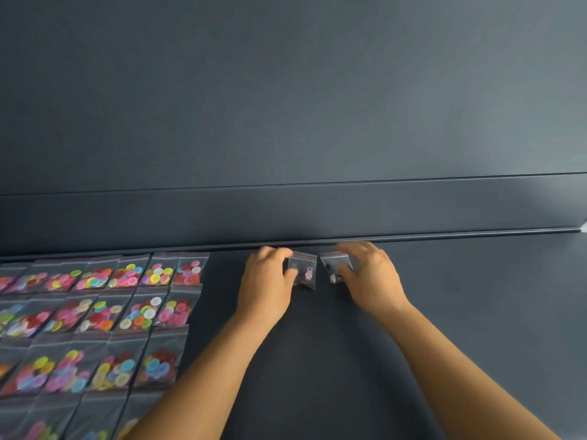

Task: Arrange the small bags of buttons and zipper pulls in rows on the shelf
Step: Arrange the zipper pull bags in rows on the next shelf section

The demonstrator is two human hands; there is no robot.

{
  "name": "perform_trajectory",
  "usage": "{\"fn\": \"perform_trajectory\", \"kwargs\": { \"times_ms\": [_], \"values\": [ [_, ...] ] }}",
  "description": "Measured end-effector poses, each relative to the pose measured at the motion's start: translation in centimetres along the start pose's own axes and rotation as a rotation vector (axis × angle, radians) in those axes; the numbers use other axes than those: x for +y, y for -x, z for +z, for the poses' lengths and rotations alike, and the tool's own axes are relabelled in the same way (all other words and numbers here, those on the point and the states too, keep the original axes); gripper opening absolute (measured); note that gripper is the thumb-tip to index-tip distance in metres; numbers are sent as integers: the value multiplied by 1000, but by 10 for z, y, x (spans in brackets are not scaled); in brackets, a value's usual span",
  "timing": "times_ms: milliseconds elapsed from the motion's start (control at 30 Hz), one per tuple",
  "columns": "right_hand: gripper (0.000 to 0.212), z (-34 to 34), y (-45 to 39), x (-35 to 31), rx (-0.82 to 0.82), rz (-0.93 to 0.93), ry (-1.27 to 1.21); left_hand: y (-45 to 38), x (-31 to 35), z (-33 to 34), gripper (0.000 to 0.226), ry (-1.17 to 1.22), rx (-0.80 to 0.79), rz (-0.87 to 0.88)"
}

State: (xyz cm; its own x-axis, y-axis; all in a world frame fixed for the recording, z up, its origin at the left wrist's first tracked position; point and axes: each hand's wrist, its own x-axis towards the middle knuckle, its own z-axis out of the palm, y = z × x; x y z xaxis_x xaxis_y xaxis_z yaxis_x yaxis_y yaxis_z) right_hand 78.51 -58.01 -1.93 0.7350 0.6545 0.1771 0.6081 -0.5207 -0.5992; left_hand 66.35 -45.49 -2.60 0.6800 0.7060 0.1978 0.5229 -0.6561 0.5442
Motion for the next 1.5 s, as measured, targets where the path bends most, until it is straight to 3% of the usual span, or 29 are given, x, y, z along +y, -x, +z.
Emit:
{"fn": "perform_trajectory", "kwargs": {
  "times_ms": [100,200,1200,1367,1500],
  "values": [
    [26,3,4,0,-17,-102,69,2,0,2,27,-29,-78,210],
    [17,6,4,4,-48,-100,120,3,-3,6,21,-76,-132,282],
    [23,8,-10,-9,-129,-62,187,-9,14,15,34,-207,-161,189],
    [25,-1,1,-13,-145,-140,183,9,17,-2,44,-228,-86,156],
    [38,-2,16,-24,-186,-247,175,38,9,-23,53,-258,-27,110]
  ]
}}
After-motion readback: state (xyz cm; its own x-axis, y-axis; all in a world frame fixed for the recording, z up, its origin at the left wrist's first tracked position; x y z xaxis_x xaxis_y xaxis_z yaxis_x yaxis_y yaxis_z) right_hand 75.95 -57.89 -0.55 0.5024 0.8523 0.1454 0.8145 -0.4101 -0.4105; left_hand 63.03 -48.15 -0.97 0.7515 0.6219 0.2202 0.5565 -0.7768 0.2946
